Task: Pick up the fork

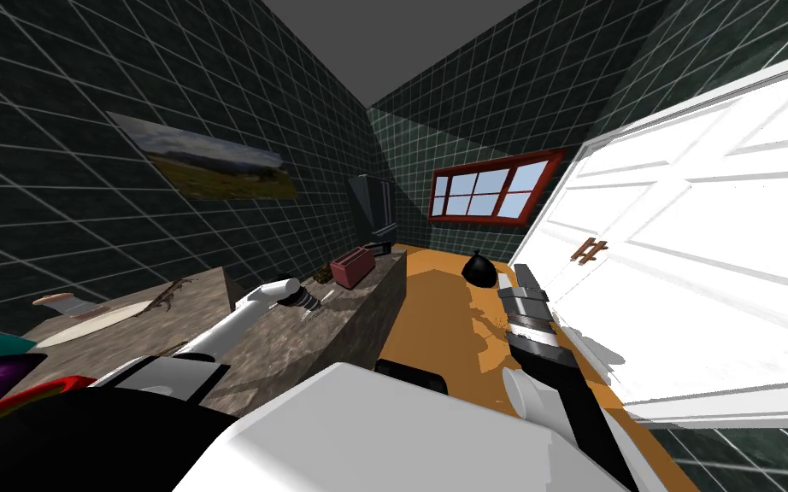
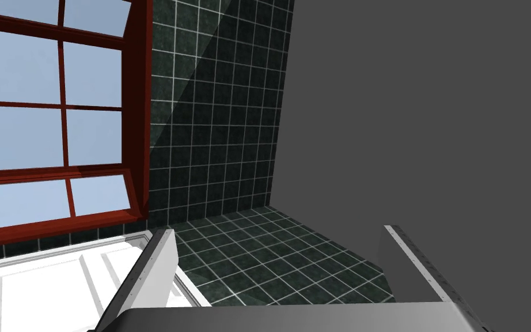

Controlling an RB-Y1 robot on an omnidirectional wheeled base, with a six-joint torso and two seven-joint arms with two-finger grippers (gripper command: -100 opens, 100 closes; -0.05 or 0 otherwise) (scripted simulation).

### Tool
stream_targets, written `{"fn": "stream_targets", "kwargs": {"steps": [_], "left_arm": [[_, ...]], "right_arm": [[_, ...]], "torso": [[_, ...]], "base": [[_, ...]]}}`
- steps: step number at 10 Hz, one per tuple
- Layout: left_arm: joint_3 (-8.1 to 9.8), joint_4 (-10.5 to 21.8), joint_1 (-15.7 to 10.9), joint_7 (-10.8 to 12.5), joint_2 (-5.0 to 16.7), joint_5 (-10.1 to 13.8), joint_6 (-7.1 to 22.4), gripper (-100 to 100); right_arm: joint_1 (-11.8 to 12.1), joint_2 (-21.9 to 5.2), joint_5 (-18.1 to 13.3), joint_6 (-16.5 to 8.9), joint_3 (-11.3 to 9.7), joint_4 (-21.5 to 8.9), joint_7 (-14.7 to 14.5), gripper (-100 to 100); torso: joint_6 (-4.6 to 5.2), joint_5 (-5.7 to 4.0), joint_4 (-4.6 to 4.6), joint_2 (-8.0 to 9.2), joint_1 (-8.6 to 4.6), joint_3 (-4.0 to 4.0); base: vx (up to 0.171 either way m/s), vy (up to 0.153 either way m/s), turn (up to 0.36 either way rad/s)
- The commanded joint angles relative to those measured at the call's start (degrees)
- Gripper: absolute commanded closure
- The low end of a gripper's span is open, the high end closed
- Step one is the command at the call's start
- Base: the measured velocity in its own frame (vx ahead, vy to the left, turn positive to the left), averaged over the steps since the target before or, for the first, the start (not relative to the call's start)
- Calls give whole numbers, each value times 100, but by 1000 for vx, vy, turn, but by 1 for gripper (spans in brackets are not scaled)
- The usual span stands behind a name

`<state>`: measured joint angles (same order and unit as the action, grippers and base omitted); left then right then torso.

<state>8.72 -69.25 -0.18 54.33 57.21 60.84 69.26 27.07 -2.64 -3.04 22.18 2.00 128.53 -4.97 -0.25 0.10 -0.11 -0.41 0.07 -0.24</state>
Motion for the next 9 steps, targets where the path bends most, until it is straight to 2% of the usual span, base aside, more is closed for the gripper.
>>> {"fn": "stream_targets", "kwargs": {"steps": [1, 7, 8, 9], "left_arm": [[-31, -286, 95, 79, 36, 36, 64, 100], [-187, -1223, 309, 254, 164, 168, 273, 100], [-158, -1125, 278, 236, 171, 170, 269, 100], [-161, -1138, 281, 240, 174, 173, 280, 0]], "right_arm": [[0, 0, 0, 0, 0, 0, 0, 0], [-1, 0, 0, 0, 0, 0, 0, 0], [-1, 0, 0, 0, 0, 0, 0, 0], [-3, 0, 0, 0, -1, 0, 0, 0]], "torso": [[0, 0, 0, 0, 0, 0], [6, -4, 2, 12, -9, 6], [8, -5, 2, 11, -9, 6], [15, -3, 3, 21, -6, 10]], "base": [[109, -5, 222], [81, -4, 177], [34, -6, 39], [5, -1, -6]]}}
